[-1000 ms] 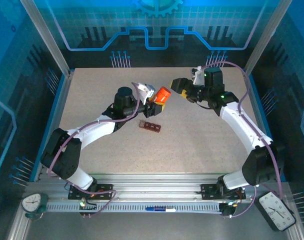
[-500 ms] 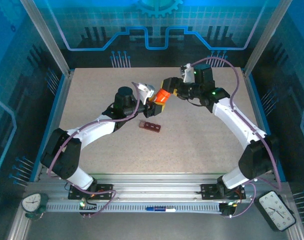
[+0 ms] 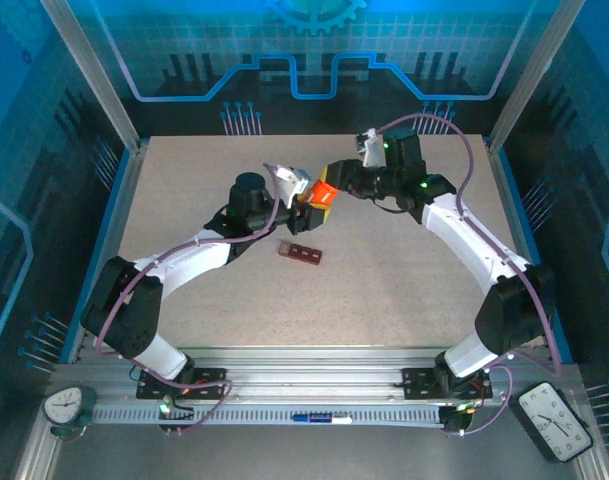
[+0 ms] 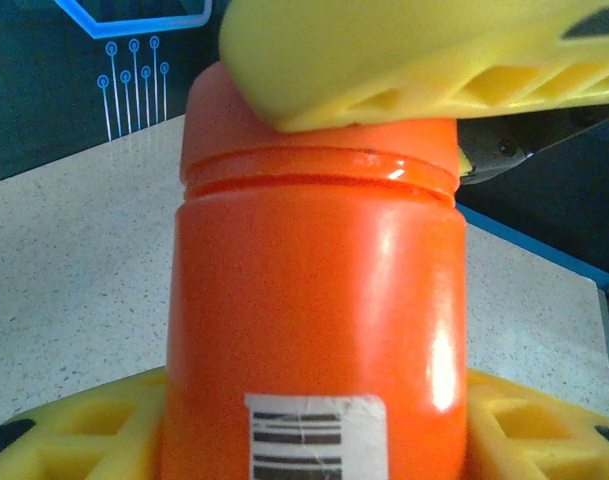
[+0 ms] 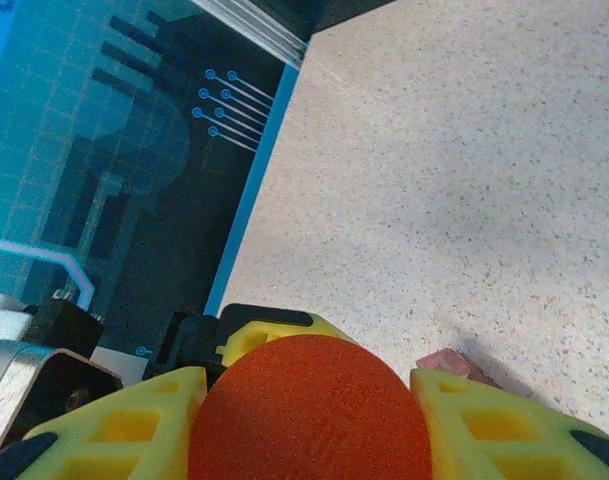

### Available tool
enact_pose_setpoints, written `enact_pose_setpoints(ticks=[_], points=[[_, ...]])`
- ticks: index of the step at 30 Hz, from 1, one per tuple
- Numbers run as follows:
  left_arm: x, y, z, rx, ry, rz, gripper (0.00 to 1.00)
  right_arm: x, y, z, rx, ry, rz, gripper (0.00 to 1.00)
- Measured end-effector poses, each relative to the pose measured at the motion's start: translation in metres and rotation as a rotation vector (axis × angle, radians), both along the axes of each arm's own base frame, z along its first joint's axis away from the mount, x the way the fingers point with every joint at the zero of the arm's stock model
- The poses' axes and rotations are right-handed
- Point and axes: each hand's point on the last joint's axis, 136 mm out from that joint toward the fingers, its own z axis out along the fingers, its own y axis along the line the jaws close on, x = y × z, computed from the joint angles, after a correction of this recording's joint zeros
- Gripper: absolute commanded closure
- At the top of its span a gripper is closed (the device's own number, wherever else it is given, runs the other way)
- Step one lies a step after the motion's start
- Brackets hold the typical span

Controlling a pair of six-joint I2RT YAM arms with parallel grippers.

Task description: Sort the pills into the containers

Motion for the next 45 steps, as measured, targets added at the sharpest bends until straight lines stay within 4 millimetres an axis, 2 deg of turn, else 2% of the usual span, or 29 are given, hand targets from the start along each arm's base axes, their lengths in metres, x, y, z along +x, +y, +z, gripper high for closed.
enact_pose_setpoints(ticks=[6,12,17,23,28,34,40,45], points=[[-0.001,0.0,0.01,-0.06,0.039,-0.023,0.91,-0.001,0.002,0.01,0.078,-0.173,0.195,0.65],[-0.005,-0.001,0.016,-0.109,0.087,-0.049,0.92,-0.003,0.003,0.016,0.179,-0.248,0.308,0.29],[0.002,0.004,0.017,-0.086,0.063,-0.02,0.92,0.01,-0.009,0.02,0.189,-0.214,0.21,0.22],[0.017,0.015,0.007,0.0,-0.003,0.075,0.9,0.017,-0.027,0.024,0.134,-0.106,-0.047,0.19],[0.026,0.021,0.002,0.066,-0.061,0.13,0.9,0.017,-0.028,0.018,0.065,-0.04,-0.173,0.16],[0.026,0.018,0.0,0.105,-0.095,0.138,0.9,0.022,-0.024,0.017,0.022,-0.015,-0.224,0.16],[0.027,0.013,0.001,0.125,-0.111,0.13,0.9,0.026,-0.012,0.003,-0.009,0.018,-0.218,0.17],[0.027,0.011,0.002,0.128,-0.115,0.128,0.9,0.025,-0.002,-0.009,-0.025,0.043,-0.196,0.26]])
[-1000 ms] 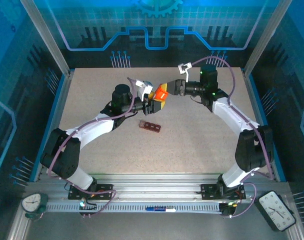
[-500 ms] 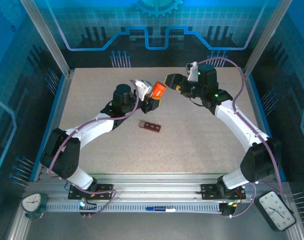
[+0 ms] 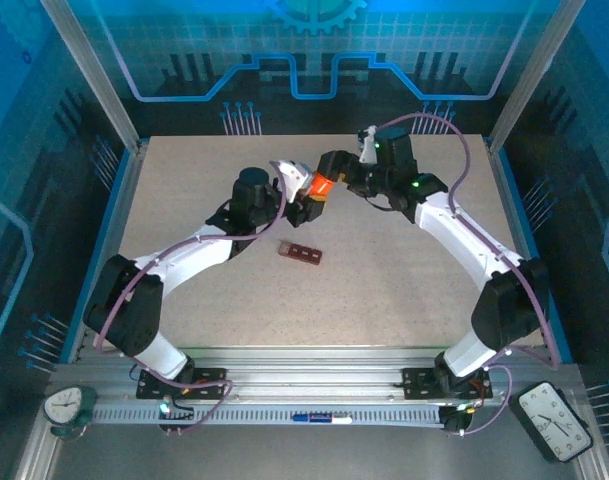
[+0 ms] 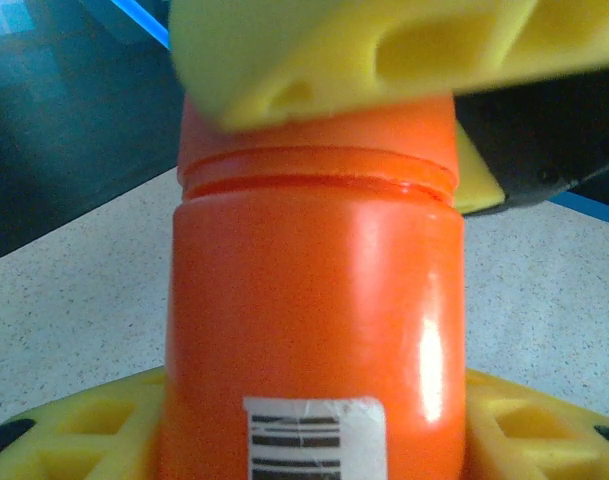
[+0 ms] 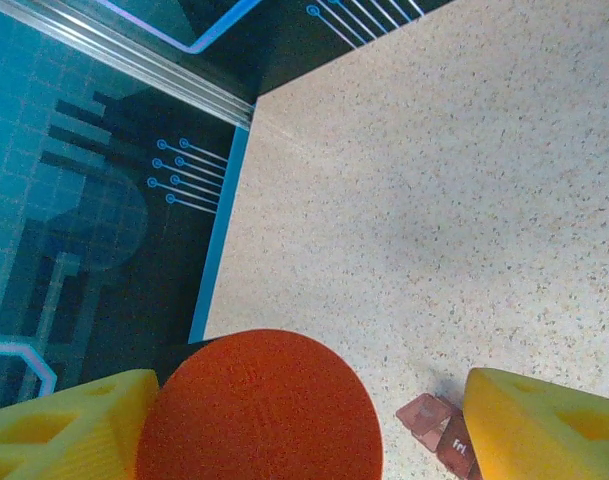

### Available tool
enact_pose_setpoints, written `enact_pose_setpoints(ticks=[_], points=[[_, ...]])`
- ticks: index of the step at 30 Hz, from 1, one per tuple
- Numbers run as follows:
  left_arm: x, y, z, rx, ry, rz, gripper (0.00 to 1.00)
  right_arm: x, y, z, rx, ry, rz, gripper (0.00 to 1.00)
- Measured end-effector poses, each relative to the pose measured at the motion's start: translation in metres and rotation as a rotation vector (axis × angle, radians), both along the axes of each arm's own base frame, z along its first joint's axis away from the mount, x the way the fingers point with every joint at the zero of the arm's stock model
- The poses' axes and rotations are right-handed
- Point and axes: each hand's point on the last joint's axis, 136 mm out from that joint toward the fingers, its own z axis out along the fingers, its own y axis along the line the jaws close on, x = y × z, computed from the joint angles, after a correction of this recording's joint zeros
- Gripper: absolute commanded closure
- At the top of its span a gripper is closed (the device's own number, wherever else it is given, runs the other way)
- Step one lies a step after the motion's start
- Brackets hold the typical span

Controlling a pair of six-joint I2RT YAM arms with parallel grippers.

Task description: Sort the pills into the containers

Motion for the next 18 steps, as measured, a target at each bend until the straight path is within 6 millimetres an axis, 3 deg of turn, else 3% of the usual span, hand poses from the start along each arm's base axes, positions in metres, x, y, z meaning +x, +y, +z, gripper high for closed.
enact_pose_setpoints(ticks=[5,7,11,18], points=[[-0.0006,-0.0018,-0.0062,0.008,0.017,-0.004,0.9,-0.0025,0.0059,-0.0014,0.003,0.003,0.018,0.46],[-0.0005,-0.0018,-0.0069,0.008,0.02,-0.003,0.9,-0.0023,0.0058,-0.0012,0.002,0.0,0.019,0.45],[-0.0004,-0.0018,-0.0066,0.005,0.022,-0.001,0.9,-0.0007,0.0069,-0.0016,0.009,-0.018,0.023,0.3],[-0.0007,-0.0017,-0.0088,0.008,0.03,-0.002,0.9,-0.0006,0.0072,-0.0073,0.032,-0.015,0.029,0.41]])
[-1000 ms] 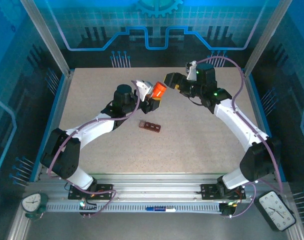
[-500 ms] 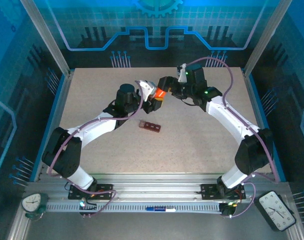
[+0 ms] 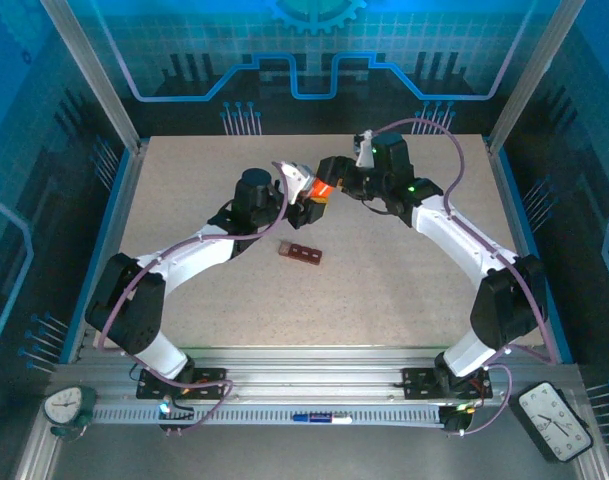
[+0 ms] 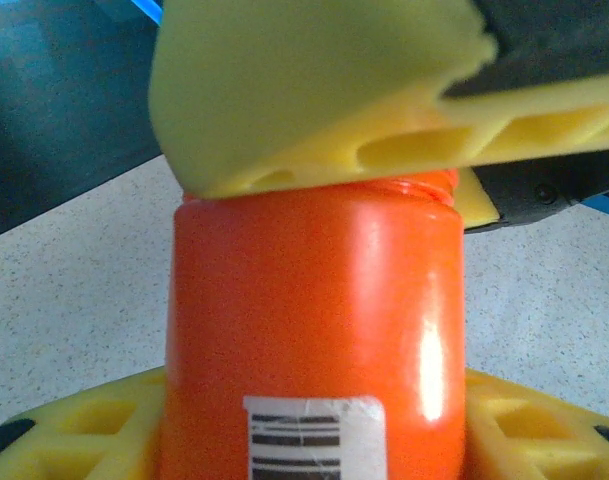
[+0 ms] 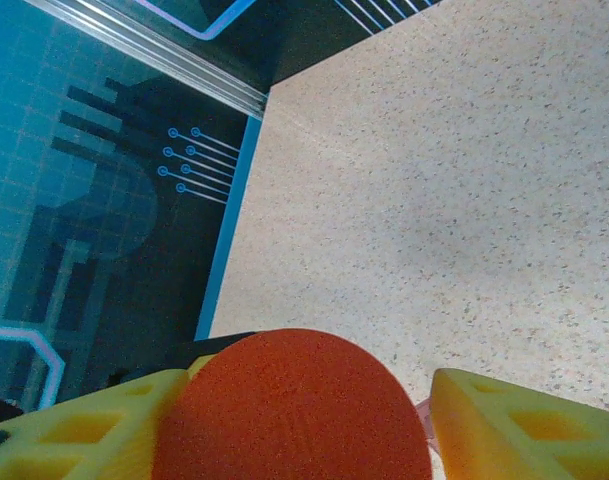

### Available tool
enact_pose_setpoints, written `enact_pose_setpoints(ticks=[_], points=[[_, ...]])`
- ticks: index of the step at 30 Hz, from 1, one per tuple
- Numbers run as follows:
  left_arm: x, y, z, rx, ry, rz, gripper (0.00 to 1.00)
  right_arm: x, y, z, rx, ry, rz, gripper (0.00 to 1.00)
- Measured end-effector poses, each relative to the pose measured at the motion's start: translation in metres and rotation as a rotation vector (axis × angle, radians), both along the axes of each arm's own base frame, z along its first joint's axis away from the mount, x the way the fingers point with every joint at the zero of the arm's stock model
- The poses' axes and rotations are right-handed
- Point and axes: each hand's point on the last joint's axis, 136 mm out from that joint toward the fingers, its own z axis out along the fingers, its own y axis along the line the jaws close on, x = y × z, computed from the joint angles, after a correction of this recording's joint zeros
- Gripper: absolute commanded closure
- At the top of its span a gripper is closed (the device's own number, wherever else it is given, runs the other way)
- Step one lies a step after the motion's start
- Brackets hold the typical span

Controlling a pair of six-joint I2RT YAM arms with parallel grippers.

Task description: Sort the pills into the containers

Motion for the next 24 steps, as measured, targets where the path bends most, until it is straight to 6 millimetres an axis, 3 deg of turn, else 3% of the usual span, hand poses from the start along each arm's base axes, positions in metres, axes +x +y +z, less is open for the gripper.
enact_pose_setpoints(ticks=[2,5,8,11,18,24], points=[[0.0,0.0,0.0001,0.0,0.0,0.0,0.9,-0.0003,0.0003,0.003,0.006,-0.009,0.002,0.4],[0.0001,0.0,0.0003,-0.001,-0.001,0.0,0.91,-0.0018,-0.0015,0.0044,0.012,-0.017,-0.001,0.3],[0.0001,0.0,0.0003,-0.001,-0.001,0.0,0.9,-0.001,-0.0033,0.0042,0.017,-0.014,-0.007,0.3],[0.0001,0.0,0.0003,-0.001,-0.001,0.0,0.9,-0.0005,-0.0038,0.0044,0.021,-0.015,-0.007,0.36],[0.0005,0.0004,0.0001,0.0,0.0,0.003,0.91,-0.0007,-0.0034,0.0064,0.032,-0.02,0.005,0.65],[0.0,-0.0008,0.0024,-0.021,0.011,0.001,0.91,-0.0006,-0.0039,0.0105,0.055,-0.048,0.071,0.69]])
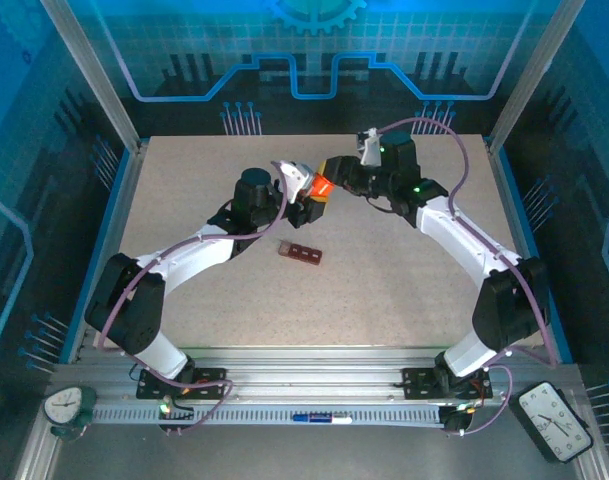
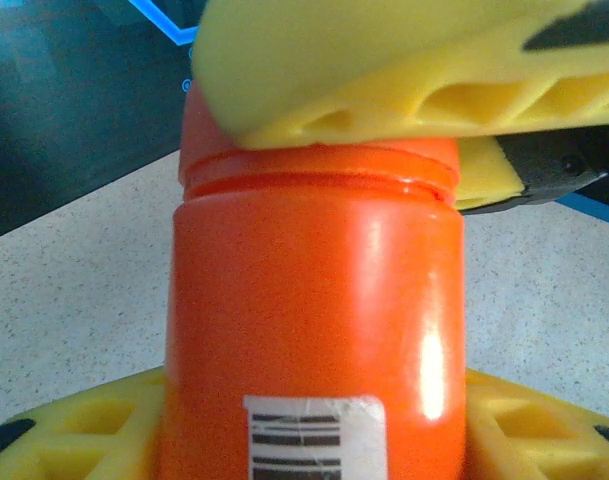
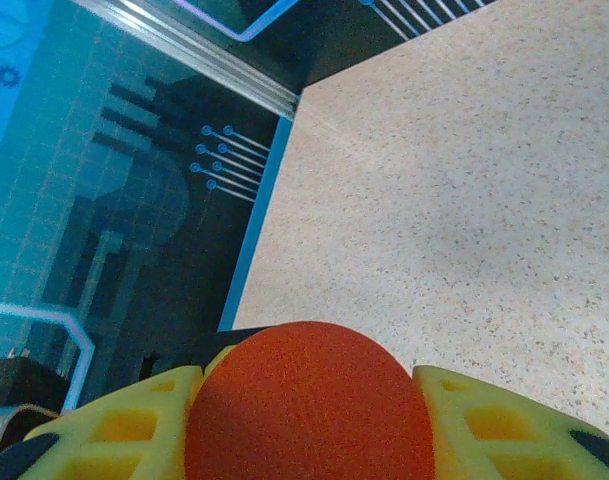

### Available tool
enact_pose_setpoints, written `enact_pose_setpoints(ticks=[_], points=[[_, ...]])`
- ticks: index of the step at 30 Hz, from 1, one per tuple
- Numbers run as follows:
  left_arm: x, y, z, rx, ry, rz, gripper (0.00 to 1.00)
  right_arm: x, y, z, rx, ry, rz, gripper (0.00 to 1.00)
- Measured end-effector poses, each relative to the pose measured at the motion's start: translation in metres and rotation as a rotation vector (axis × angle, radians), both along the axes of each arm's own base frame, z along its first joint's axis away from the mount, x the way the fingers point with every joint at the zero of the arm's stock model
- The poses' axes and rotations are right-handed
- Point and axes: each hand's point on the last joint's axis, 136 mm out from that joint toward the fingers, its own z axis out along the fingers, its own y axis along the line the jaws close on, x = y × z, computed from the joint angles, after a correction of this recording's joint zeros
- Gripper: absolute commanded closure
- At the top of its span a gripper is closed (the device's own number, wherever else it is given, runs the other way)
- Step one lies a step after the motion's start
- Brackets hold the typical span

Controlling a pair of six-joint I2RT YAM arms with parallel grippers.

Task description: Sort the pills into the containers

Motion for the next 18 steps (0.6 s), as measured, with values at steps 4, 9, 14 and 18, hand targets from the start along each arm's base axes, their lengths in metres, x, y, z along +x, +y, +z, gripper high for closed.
enact_pose_setpoints(ticks=[4,9,14,18], points=[[-0.002,0.001,0.003,-0.052,0.047,-0.024,0.91,-0.001,0.002,0.002,0.027,-0.073,0.145,0.67],[-0.01,-0.001,0.013,-0.139,0.108,-0.096,0.91,-0.01,0.004,0.013,0.003,-0.187,0.275,0.55],[-0.012,0.001,0.022,-0.155,0.096,-0.097,0.92,-0.009,0.002,0.021,-0.005,-0.216,0.283,0.25],[-0.004,0.008,0.019,-0.117,0.07,-0.04,0.92,-0.001,-0.01,0.022,0.004,-0.163,0.187,0.19]])
